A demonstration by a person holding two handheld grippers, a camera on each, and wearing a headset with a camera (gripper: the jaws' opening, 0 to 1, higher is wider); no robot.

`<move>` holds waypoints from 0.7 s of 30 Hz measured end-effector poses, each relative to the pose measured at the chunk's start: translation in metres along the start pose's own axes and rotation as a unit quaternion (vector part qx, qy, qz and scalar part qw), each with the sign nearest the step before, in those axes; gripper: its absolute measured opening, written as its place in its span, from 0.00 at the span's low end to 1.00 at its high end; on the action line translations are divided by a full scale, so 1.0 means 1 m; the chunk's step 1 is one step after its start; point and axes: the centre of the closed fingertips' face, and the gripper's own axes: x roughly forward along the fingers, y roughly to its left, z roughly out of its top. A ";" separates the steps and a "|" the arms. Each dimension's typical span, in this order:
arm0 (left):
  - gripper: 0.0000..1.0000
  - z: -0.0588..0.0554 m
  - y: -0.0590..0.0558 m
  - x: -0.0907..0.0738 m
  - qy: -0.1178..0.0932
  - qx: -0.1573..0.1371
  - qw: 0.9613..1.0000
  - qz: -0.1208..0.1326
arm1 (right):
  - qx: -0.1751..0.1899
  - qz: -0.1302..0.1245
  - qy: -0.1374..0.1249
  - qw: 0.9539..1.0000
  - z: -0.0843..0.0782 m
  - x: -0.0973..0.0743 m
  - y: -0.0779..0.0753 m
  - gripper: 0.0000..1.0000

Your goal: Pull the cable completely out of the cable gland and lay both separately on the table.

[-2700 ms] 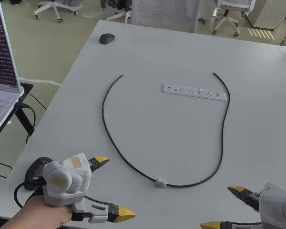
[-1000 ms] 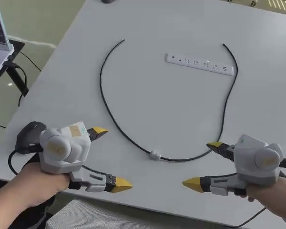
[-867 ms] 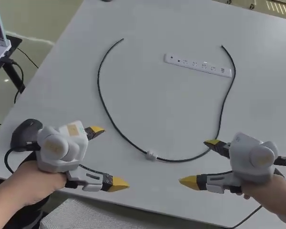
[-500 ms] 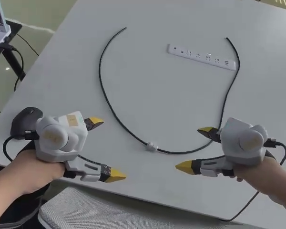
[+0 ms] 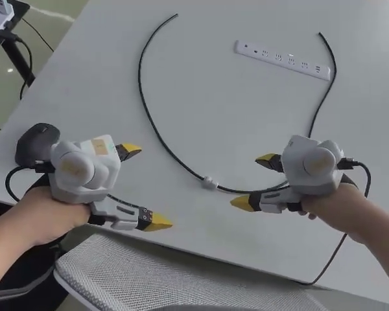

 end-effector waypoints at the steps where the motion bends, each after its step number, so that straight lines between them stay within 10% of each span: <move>1: 0.97 0.001 0.000 0.000 -0.001 0.000 1.000 0.001 | -0.001 0.003 0.003 1.000 0.000 0.004 -0.001 0.65; 21: 0.97 -0.016 0.026 0.004 0.022 -0.013 0.999 0.037 | -0.017 0.023 0.058 0.998 -0.002 0.045 -0.002 0.45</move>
